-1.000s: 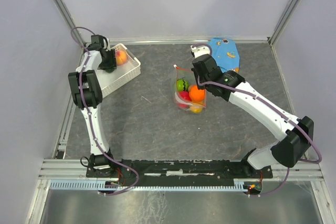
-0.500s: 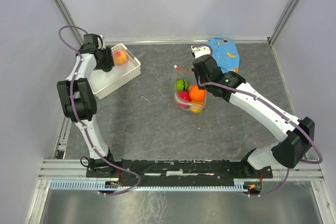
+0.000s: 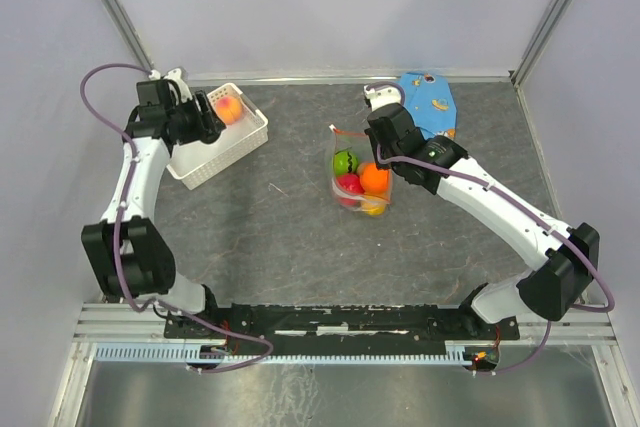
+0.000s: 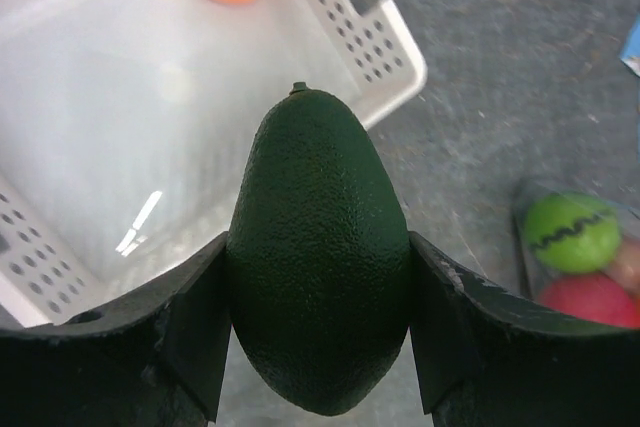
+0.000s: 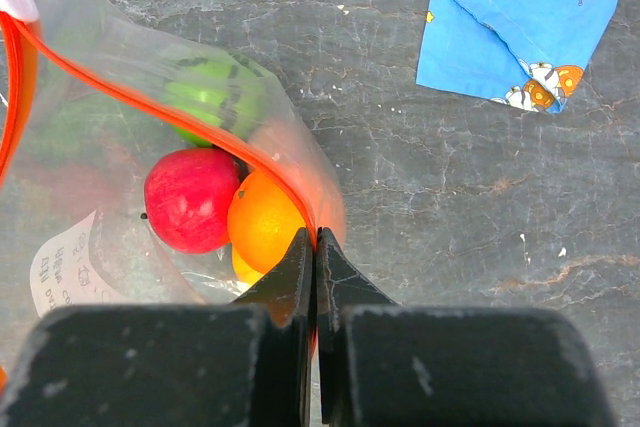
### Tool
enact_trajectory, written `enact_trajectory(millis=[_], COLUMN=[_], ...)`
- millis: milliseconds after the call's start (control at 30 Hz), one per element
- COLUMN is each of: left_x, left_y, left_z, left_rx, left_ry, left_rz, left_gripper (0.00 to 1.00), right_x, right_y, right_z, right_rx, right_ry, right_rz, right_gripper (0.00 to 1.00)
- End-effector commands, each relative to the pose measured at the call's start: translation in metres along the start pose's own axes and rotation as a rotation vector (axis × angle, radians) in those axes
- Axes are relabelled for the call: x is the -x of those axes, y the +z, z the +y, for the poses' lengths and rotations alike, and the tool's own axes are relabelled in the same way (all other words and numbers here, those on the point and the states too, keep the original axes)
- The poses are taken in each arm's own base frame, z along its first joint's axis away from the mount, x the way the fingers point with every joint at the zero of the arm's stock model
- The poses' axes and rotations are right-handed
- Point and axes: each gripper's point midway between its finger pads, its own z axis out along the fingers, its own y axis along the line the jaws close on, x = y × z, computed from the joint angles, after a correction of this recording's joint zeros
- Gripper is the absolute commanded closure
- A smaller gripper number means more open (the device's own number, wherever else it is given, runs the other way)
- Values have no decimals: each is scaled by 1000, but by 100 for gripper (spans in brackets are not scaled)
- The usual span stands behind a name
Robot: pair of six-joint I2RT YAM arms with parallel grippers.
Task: Place the food in the zip-top bag and seal the zipper
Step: Pick up the fake fruit from the bin, then place the fake fruit in the zipper food storage bag.
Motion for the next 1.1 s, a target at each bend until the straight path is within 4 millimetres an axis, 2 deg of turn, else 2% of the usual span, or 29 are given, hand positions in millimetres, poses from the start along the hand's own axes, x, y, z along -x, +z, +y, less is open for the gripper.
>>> enact_trajectory(millis=[0,167,433,767,933,1067], left_x=[13,5,-35,-73,-92,-111], left_y=[-41,-76,-117,-167,-170,-154], left_z=[-54,-107,-183,-269,-300,-305], left_rx=[-207,-365,-576,-845,-896,-834], left_ry=[-14,78,290,362,335,246], left_rz=[-97,-125,-112,-104,-56,21], left_gripper=[66,65,65,65,65,68], right_x=[37,43,42,41,39,42], right_y=[-18,-21,-19,-13,-11,-10], right_z=[-1,4,14,22,27,31], right_rx=[25,56,97,120,136,153], right_ry=[59,57,67,101,118,132], right_rz=[-109,-104,-80,-75,-68,-75], right_gripper=[98,98,98,98,99,98])
